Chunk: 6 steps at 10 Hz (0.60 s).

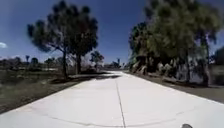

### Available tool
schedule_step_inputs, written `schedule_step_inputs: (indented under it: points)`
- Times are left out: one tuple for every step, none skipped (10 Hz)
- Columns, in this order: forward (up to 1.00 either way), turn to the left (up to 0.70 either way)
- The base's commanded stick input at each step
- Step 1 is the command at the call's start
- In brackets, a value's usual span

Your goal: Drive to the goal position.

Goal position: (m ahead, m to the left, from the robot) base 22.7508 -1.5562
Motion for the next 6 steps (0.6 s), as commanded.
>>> schedule_step_inputs:
  points:
    - [1.00, 0.00]
    - [1.00, 0.00]
    - [1.00, 0.00]
    - [1.00, 0.00]
    - [1.00, 0.00]
    - [1.00, -0.10]
